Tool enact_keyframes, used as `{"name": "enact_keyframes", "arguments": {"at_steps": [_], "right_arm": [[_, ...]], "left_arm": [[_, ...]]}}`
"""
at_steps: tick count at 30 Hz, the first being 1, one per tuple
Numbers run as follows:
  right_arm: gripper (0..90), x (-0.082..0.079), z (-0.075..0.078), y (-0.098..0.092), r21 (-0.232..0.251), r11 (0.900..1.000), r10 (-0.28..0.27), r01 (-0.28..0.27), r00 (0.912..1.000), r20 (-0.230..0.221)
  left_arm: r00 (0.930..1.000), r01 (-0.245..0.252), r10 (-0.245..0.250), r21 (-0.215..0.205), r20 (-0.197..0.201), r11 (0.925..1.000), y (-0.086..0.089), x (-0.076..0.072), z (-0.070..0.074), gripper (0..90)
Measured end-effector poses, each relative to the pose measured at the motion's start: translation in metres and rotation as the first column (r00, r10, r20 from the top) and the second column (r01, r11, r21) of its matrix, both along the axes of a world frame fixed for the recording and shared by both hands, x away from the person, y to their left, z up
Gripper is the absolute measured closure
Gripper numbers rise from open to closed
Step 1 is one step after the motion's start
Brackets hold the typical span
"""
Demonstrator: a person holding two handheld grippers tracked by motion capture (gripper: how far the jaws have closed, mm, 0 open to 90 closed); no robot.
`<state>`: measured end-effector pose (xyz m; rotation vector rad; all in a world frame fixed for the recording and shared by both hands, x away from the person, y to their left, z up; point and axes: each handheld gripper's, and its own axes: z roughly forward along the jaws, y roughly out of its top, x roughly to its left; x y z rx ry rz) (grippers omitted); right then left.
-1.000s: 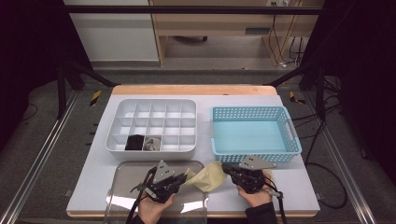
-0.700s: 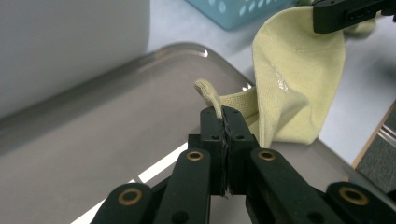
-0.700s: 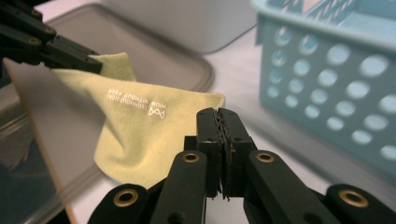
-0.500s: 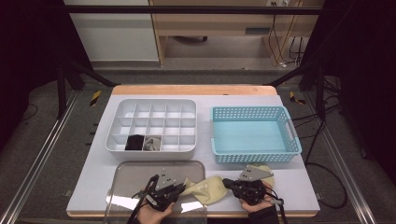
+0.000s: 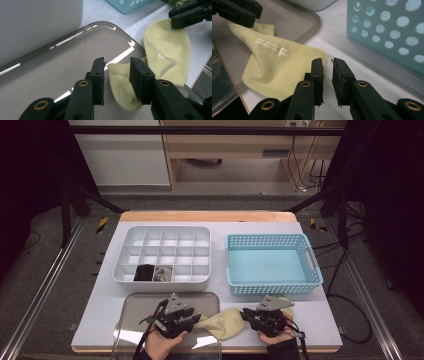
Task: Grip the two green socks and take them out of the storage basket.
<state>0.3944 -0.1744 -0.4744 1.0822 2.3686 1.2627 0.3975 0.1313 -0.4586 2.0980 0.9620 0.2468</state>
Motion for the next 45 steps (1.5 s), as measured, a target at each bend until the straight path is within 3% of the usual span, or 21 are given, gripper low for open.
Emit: {"name": "enact_keyframes", "arguments": {"at_steps": [6, 8, 10, 15, 18, 24, 29, 32, 36, 41, 45], "right_arm": [[76.6, 0.01, 0.003, 0.008, 0.001, 1.0, -0.015, 0.015, 0.9999, -0.001], [76.1, 0.014, 0.001, 0.013, -0.004, 1.0, -0.013, 0.013, 0.9999, -0.008], [76.1, 0.017, -0.001, 0.017, -0.016, 1.0, -0.011, 0.01, 0.9998, -0.019], [81.4, 0.02, -0.006, 0.021, -0.037, 0.999, -0.001, -0.001, 0.9991, -0.043], [88.2, 0.021, -0.007, 0.021, -0.046, 0.999, 0.008, -0.011, 0.9987, -0.049], [88.9, 0.02, 0.0, 0.018, -0.017, 1.0, -0.005, 0.005, 0.9999, -0.012], [88.7, 0.018, 0.012, 0.014, 0.035, 0.999, -0.014, 0.011, 0.996, 0.088], [88.7, 0.017, 0.018, 0.013, 0.072, 0.997, -0.008, -0.001, 0.9921, 0.125], [88.0, 0.014, 0.017, 0.014, 0.069, 0.997, 0.022, -0.031, 0.9928, 0.118], [85.2, 0.014, 0.009, 0.019, 0.03, 0.998, 0.054, -0.056, 0.9968, 0.059], [84.4, 0.011, 0.007, 0.02, 0.004, 0.997, 0.074, -0.074, 0.9968, 0.03]], "left_arm": [[0.9984, 0.016, -0.014, 0.032, -0.054, 0.9994, -0.006, 0.014, -0.011, 61.1], [0.9985, 0.022, -0.021, 0.031, -0.05, 0.9993, -0.007, 0.013, -0.012, 62.4], [0.9974, 0.028, -0.026, 0.029, -0.067, 0.9992, -0.007, 0.012, -0.011, 66.4], [0.9971, 0.039, -0.036, 0.05, -0.067, 0.998, -0.011, 0.01, -0.011, 80.8], [0.9975, 0.045, -0.042, 0.055, -0.056, 0.9975, -0.011, 0.009, -0.009, 85.9], [0.9999, 0.01, -0.01, 0.013, 0.007, 0.9999, -0.006, 0.008, 0.002, 87.3], [0.9955, -0.045, 0.046, -0.021, 0.082, 0.9988, 0.003, 0.009, 0.017, 87.5], [0.9915, -0.075, 0.079, -0.039, 0.104, 0.9964, 0.009, 0.009, 0.021, 87.5], [0.9897, -0.095, 0.098, -0.034, 0.104, 0.9949, 0.013, 0.006, 0.017, 87.5], [0.9926, -0.086, 0.087, -0.02, 0.084, 0.9961, 0.013, 0.001, 0.007, 87.5], [0.9916, -0.091, 0.093, -0.023, 0.09, 0.9956, 0.015, -0.002, 0.007, 87.5]]}}
